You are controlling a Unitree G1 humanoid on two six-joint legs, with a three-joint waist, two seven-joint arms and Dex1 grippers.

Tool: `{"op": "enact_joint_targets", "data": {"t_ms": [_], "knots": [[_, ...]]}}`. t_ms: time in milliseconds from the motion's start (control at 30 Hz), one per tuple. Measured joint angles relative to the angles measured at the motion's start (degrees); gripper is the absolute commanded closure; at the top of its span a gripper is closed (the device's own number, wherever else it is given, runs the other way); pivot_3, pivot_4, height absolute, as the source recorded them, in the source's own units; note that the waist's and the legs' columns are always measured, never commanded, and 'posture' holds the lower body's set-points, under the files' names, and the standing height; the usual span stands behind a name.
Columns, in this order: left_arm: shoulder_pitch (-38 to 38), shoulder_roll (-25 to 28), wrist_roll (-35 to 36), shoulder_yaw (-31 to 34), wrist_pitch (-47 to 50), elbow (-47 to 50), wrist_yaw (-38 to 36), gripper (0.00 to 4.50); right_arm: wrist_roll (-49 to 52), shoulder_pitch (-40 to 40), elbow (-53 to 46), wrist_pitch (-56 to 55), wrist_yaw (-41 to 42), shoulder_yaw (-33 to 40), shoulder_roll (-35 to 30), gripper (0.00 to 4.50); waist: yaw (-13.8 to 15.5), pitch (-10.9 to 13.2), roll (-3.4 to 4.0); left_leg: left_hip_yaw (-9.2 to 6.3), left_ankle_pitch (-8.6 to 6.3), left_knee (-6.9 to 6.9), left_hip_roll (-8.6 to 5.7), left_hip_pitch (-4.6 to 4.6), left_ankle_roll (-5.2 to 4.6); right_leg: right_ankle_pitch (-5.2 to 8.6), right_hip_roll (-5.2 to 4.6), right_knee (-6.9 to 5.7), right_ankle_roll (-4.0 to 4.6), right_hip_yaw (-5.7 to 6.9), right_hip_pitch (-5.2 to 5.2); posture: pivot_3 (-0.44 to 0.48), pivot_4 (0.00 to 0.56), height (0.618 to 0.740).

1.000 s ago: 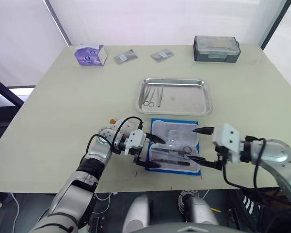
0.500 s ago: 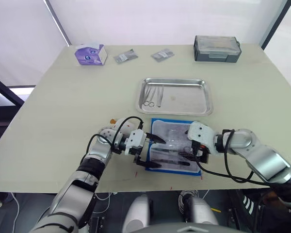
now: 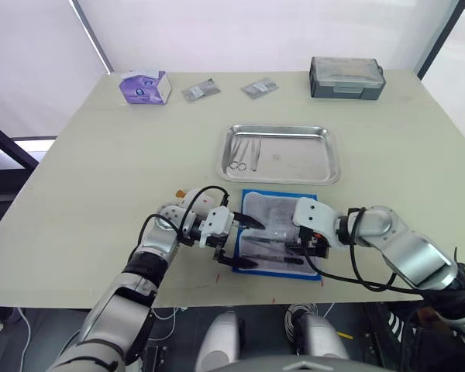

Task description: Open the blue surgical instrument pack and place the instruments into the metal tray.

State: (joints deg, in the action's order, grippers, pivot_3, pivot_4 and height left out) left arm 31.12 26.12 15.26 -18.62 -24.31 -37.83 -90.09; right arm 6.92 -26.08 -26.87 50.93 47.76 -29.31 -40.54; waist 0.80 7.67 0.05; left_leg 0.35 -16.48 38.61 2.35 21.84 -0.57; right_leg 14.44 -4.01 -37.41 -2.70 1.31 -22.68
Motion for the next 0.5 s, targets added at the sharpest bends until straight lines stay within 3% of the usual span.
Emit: {"op": "enact_joint_targets", "data": {"t_ms": [167, 500], "knots": [[0.0, 0.0, 0.0, 0.0, 0.0, 0.0, 0.0, 0.00, 0.5, 0.0, -2.3, 2.3, 1.3, -1.0, -0.8, 4.43, 0.0, 0.0, 0.00, -0.01, 0.00, 0.00, 0.00, 0.00, 0.00, 0.00, 0.00, 0.00, 0.00, 0.00, 0.00, 0.000, 0.150, 0.727], [0.0, -0.1, -0.1, 0.0, 0.1, 0.0, 0.0, 0.00, 0.2, 0.1, -2.7, 2.0, 1.3, -1.2, -1.1, 4.43, 0.0, 0.0, 0.00, -0.02, 0.00, 0.00, 0.00, 0.01, 0.00, 0.00, 0.00, 0.01, 0.00, 0.02, 0.00, 0.000, 0.150, 0.727]]}}
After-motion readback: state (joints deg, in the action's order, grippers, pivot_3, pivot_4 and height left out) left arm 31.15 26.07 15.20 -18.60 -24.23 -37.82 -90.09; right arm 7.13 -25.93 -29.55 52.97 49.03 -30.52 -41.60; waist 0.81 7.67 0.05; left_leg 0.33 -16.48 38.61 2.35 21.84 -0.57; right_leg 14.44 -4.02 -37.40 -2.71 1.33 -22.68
